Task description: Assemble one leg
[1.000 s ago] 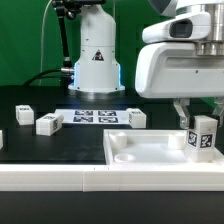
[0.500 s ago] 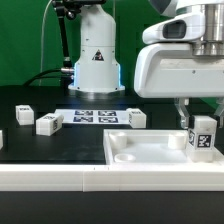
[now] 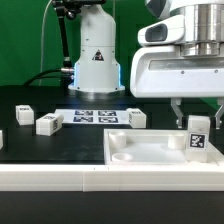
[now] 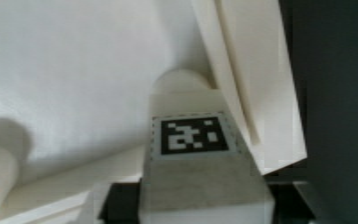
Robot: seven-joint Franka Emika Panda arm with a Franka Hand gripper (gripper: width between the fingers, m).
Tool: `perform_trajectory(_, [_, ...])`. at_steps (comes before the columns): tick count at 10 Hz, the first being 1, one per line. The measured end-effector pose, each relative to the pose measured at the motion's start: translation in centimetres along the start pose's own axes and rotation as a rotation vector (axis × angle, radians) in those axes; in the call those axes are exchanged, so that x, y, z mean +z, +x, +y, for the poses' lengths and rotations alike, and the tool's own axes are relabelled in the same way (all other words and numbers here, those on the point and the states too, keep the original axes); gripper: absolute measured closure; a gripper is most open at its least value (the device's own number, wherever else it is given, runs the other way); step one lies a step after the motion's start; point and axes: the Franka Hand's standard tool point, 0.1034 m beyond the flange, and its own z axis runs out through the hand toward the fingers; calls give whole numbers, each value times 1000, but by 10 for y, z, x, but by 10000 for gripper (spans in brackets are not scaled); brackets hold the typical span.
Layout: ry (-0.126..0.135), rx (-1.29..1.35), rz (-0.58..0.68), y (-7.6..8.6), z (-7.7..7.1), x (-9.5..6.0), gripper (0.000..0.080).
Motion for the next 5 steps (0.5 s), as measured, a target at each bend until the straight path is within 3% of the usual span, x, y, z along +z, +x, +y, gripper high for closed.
perform_trajectory(1, [-1, -1, 0, 0, 0, 0, 501])
perform_trajectory(2, [-1, 0, -1, 0, 0, 1, 315])
perform_trajectory(3, [-1, 0, -1, 0, 0, 1, 315])
perform_trajectory(4, [-1, 0, -1, 0, 0, 1, 186])
perform_trajectory(5, [-1, 0, -1, 0, 0, 1, 186])
